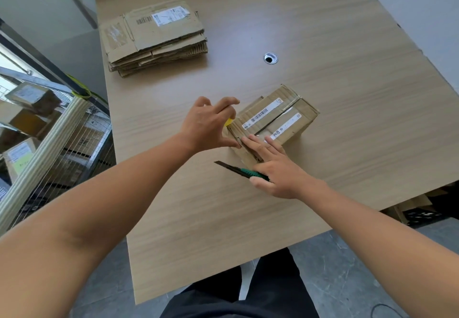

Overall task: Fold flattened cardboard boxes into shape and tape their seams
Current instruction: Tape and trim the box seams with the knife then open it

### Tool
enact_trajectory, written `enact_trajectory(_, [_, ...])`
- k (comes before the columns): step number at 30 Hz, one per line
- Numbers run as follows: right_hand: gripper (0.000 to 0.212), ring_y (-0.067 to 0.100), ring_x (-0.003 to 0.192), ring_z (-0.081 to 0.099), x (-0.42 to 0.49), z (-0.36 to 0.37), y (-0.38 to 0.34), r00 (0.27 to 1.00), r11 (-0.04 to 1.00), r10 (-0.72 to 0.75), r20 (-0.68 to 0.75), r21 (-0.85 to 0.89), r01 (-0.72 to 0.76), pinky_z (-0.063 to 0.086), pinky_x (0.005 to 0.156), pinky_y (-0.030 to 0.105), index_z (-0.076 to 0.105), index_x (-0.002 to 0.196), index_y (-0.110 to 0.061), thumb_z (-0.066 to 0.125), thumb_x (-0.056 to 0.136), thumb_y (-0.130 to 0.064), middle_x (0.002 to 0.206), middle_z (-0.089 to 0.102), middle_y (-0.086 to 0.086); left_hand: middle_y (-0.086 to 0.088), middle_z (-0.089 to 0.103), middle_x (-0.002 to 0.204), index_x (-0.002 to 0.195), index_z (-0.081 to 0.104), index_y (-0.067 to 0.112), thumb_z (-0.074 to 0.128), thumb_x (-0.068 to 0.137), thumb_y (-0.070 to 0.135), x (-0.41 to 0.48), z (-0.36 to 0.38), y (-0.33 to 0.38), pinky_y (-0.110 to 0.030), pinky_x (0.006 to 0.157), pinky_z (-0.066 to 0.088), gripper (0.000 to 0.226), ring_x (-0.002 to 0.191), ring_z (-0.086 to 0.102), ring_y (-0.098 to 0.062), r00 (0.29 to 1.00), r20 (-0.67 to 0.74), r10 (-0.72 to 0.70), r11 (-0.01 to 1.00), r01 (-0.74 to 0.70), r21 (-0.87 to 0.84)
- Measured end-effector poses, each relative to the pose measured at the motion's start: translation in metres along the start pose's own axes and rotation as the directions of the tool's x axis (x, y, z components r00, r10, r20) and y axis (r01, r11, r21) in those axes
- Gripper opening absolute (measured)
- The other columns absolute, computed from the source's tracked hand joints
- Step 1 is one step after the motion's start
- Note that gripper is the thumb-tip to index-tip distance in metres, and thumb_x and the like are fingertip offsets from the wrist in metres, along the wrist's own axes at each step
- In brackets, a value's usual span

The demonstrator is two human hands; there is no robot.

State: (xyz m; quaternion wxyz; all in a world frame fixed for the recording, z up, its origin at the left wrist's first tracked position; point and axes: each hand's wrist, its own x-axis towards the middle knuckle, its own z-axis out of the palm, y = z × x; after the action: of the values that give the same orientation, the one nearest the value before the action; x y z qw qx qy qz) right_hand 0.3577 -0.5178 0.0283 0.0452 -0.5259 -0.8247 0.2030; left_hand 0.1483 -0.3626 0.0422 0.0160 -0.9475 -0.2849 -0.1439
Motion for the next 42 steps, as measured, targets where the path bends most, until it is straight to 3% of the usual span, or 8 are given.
enact_trajectory(14, [0.034,0.027,0.156,0.013,-0.017,-0.016,0.020,0.972,0.976,-0.117,-0.205,0.157,0.151,0.013,0.126,0.050,0.075,0.095,-0.007,0.050,0.094,-0.030,0.164,0.029,0.012,0.003,0.059,0.131,0.100,0.062,0.016,0.061,0.062,0.089,-0.016,0.000,0.005,-0.040,0.086,0.040,0.082,0.082,0.064,-0.023,0.991,-0.016,-0.130,0.991,0.129,-0.027])
enact_trajectory(17, [0.031,0.026,0.153,0.025,-0.040,-0.009,0.014,0.900,0.957,0.139,-0.413,0.290,-0.014,0.025,0.122,0.048,0.065,0.081,-0.007,0.047,0.094,-0.028,0.158,0.038,0.014,0.006,0.058,0.134,0.100,0.062,0.019,0.057,0.071,0.086,-0.026,-0.010,-0.006,-0.040,0.091,0.040,0.073,0.090,0.066,-0.022,0.975,0.007,-0.222,0.971,0.222,-0.087])
enact_trajectory(21, [0.042,0.001,0.134,0.039,-0.037,-0.001,-0.018,0.681,0.654,0.667,-0.302,0.676,-0.340,0.035,0.113,0.029,0.062,0.108,-0.022,0.042,0.095,-0.057,0.146,0.042,0.000,0.011,0.051,0.141,0.103,0.058,0.025,0.046,0.084,0.073,-0.022,-0.021,-0.020,-0.041,0.093,0.038,0.053,0.103,0.064,-0.019,0.962,0.082,-0.262,0.949,0.272,-0.156])
enact_trajectory(24, [0.031,0.007,0.103,0.057,-0.012,-0.002,-0.039,0.564,0.496,0.792,-0.236,0.788,-0.366,0.050,0.099,0.041,0.058,0.094,-0.026,0.062,0.090,-0.057,0.121,0.054,-0.004,0.013,0.048,0.146,0.103,0.057,0.027,0.055,0.081,0.075,-0.003,-0.028,-0.021,-0.042,0.096,0.039,0.052,0.110,0.063,-0.019,0.953,0.219,-0.212,0.949,0.254,-0.186])
enact_trajectory(28, [0.025,0.026,0.133,0.050,0.011,0.003,-0.043,0.537,0.456,0.820,-0.200,0.795,-0.400,0.042,0.111,0.041,0.055,0.091,-0.021,0.072,0.090,-0.039,0.147,0.050,0.010,0.009,0.066,0.128,0.100,0.057,0.031,0.067,0.083,0.064,0.012,-0.028,-0.006,-0.037,0.094,0.045,0.039,0.111,0.065,-0.020,0.880,0.441,-0.175,0.946,0.275,-0.173])
enact_trajectory(33, [0.055,0.013,0.134,0.051,0.006,0.001,-0.009,0.681,0.487,0.715,-0.159,0.812,-0.322,0.040,0.115,0.036,0.051,0.145,-0.024,0.071,0.093,-0.027,0.148,0.054,-0.003,0.003,0.073,0.097,0.092,0.058,0.030,0.068,0.083,0.060,-0.016,-0.024,0.023,-0.034,0.075,0.044,0.033,0.090,0.067,-0.027,0.901,0.350,-0.255,0.932,0.325,-0.158])
enact_trajectory(36, [0.047,0.000,0.101,0.055,0.003,-0.014,0.017,0.773,0.560,0.628,-0.089,0.742,-0.369,0.041,0.097,0.030,0.053,0.136,-0.014,0.071,0.095,-0.028,0.115,0.058,-0.015,0.009,0.070,0.105,0.087,0.057,0.032,0.060,0.088,0.053,-0.033,-0.026,0.034,-0.035,0.079,0.049,0.021,0.095,0.066,-0.022,0.881,0.350,-0.319,0.875,0.416,-0.249])
enact_trajectory(42, [0.071,0.010,0.143,0.041,0.024,-0.049,0.040,0.880,0.699,0.473,-0.037,0.624,-0.350,0.030,0.120,0.030,0.036,0.157,-0.019,0.070,0.096,-0.023,0.155,0.045,-0.007,0.018,0.053,0.113,0.090,0.064,0.038,0.058,0.086,0.030,-0.035,-0.047,0.044,-0.029,0.081,0.039,0.011,0.098,0.056,-0.013,0.821,0.373,-0.431,0.699,0.566,-0.438])
